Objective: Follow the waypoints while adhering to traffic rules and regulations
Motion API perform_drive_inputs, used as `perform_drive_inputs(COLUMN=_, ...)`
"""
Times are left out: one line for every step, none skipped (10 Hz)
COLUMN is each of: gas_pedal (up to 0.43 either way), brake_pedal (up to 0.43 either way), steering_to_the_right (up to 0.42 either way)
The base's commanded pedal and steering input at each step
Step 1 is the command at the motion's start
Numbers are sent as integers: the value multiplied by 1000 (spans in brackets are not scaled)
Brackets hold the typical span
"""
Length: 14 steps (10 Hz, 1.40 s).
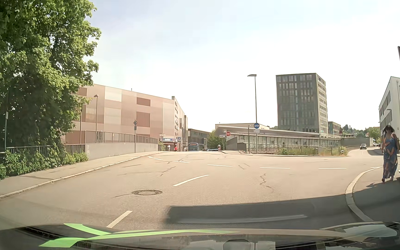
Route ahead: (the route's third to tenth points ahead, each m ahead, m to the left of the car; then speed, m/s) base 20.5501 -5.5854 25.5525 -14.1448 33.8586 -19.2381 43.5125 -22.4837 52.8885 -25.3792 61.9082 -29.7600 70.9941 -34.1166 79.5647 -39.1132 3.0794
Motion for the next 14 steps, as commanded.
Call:
perform_drive_inputs(gas_pedal=39, brake_pedal=0, steering_to_the_right=35)
perform_drive_inputs(gas_pedal=39, brake_pedal=0, steering_to_the_right=42)
perform_drive_inputs(gas_pedal=39, brake_pedal=0, steering_to_the_right=54)
perform_drive_inputs(gas_pedal=39, brake_pedal=0, steering_to_the_right=64)
perform_drive_inputs(gas_pedal=39, brake_pedal=0, steering_to_the_right=70)
perform_drive_inputs(gas_pedal=28, brake_pedal=0, steering_to_the_right=74)
perform_drive_inputs(gas_pedal=28, brake_pedal=0, steering_to_the_right=82)
perform_drive_inputs(gas_pedal=28, brake_pedal=0, steering_to_the_right=91)
perform_drive_inputs(gas_pedal=28, brake_pedal=0, steering_to_the_right=105)
perform_drive_inputs(gas_pedal=28, brake_pedal=0, steering_to_the_right=120)
perform_drive_inputs(gas_pedal=28, brake_pedal=0, steering_to_the_right=136)
perform_drive_inputs(gas_pedal=28, brake_pedal=0, steering_to_the_right=145)
perform_drive_inputs(gas_pedal=39, brake_pedal=0, steering_to_the_right=153)
perform_drive_inputs(gas_pedal=47, brake_pedal=0, steering_to_the_right=156)
